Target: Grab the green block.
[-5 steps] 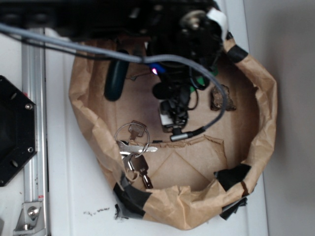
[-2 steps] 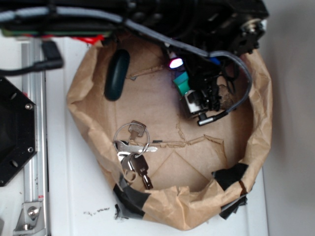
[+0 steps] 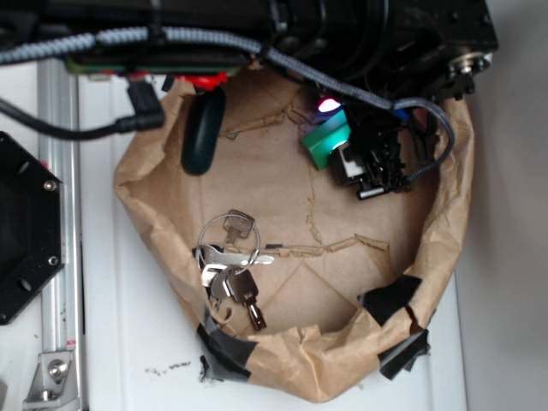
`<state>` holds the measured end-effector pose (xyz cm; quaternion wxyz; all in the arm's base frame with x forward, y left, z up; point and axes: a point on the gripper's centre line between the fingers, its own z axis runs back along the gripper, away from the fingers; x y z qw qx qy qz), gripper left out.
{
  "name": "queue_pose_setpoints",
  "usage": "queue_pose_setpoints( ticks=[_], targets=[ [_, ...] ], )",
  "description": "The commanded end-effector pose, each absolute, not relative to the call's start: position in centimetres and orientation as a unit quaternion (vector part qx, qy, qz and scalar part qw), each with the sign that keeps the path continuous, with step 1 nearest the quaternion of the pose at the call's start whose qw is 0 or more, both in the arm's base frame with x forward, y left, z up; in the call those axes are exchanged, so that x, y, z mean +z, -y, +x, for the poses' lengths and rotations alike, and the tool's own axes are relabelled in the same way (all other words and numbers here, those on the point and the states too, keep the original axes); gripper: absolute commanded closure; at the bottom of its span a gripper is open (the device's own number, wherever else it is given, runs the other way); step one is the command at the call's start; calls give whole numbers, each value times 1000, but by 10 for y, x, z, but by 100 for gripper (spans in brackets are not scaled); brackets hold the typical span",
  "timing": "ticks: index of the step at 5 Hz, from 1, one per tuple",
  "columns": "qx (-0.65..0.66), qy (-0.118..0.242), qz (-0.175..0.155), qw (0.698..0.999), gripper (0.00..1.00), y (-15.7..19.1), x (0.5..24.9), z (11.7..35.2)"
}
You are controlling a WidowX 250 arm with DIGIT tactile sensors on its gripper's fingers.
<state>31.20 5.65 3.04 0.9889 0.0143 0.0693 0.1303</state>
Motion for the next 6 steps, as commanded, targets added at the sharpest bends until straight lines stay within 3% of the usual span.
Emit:
queue_pose_setpoints(
  ticks=[1,2,3,4,5,6],
  targets=[
    [124,24,60,990,100,-54,84,298],
    [80,55,17,995,100,-41,115,276],
    [17,62,-41,997,100,-19,148,256],
    [-18,63,-41,997,100,-7,169,246],
    [-56,47,3,997,100,-2,173,252],
    [-53,3,20,998,100,6,167,264]
  ],
)
